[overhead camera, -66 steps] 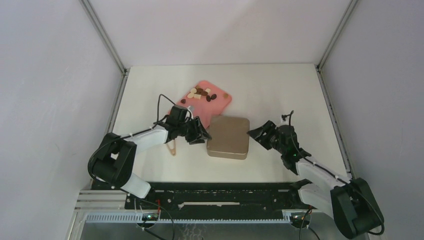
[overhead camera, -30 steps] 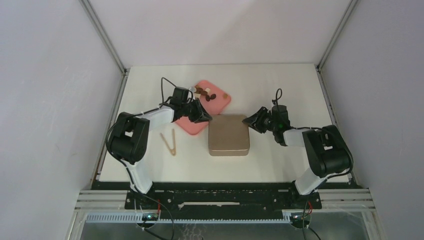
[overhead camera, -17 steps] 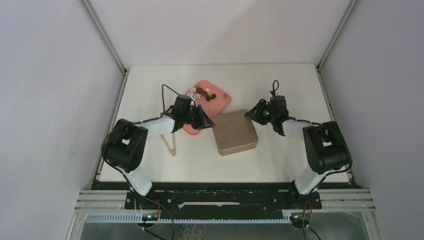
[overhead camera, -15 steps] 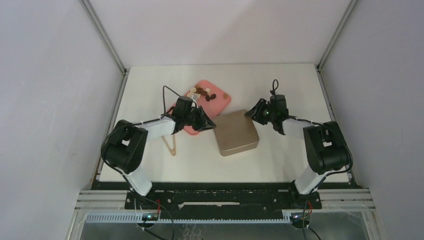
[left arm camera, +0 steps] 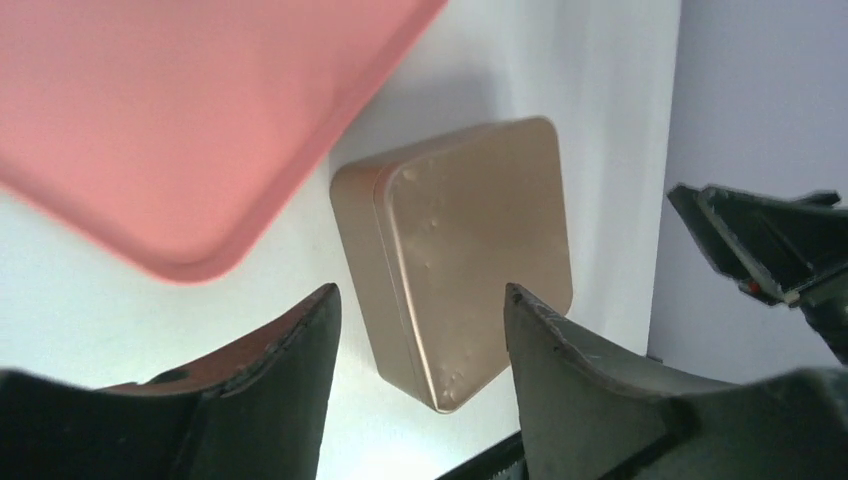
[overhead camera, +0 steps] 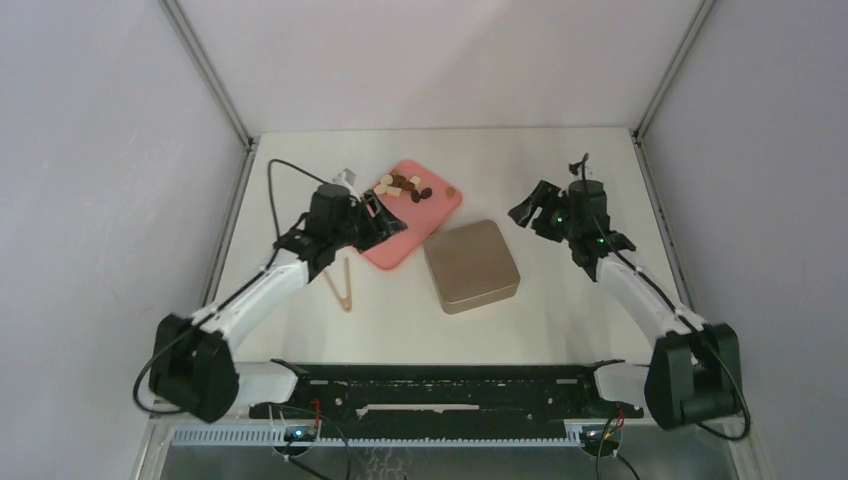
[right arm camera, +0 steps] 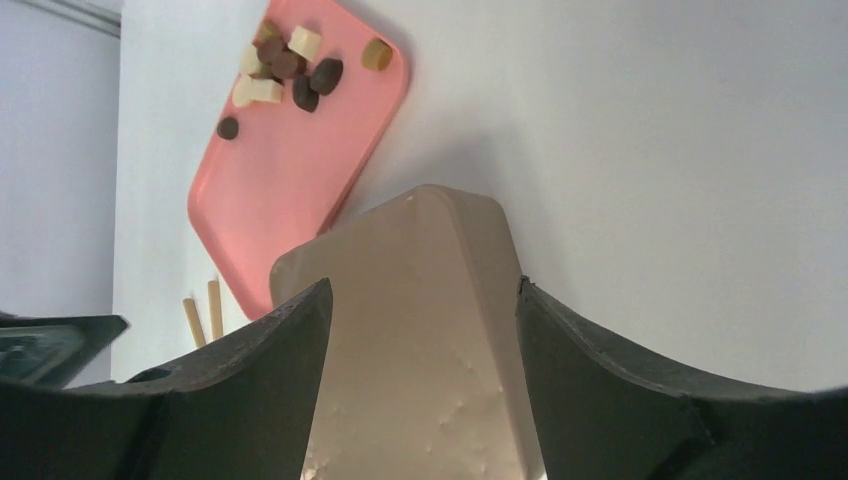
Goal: Pack the chocolate
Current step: Reset both arms
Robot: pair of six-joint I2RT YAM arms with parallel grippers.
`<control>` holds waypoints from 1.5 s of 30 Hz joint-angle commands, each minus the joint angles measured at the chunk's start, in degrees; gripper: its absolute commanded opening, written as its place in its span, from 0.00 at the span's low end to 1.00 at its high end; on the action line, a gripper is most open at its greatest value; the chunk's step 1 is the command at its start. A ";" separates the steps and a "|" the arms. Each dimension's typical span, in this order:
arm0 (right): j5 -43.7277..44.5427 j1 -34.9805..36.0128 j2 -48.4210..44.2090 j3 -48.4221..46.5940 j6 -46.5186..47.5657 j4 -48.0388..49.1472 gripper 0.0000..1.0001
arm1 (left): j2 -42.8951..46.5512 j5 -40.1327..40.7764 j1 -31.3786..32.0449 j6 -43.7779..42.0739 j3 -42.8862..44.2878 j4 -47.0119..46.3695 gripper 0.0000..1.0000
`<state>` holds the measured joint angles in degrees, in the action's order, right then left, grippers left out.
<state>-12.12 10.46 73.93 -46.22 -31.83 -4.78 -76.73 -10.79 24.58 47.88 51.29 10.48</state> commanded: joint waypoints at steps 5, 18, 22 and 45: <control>8.50 -0.65 -18.48 -2.21 3.87 -14.28 0.84 | 21.47 14.28 -3.55 -9.37 -0.89 13.19 0.75; 21.50 -0.88 -49.16 -2.04 5.75 -34.09 1.00 | 48.41 26.21 -4.54 -21.07 -3.00 27.38 1.00; 26.32 -0.88 -56.44 -1.56 7.68 -38.26 1.00 | 56.23 31.36 -4.53 -22.78 -4.32 31.23 1.00; 33.28 -0.77 -70.84 5.34 8.86 -39.69 1.00 | 77.74 40.50 -4.54 -26.17 -15.19 30.90 1.00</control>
<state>20.08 9.82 3.49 -41.17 -23.49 -45.21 -0.32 29.43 20.34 22.90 36.29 43.00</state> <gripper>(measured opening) 0.993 0.996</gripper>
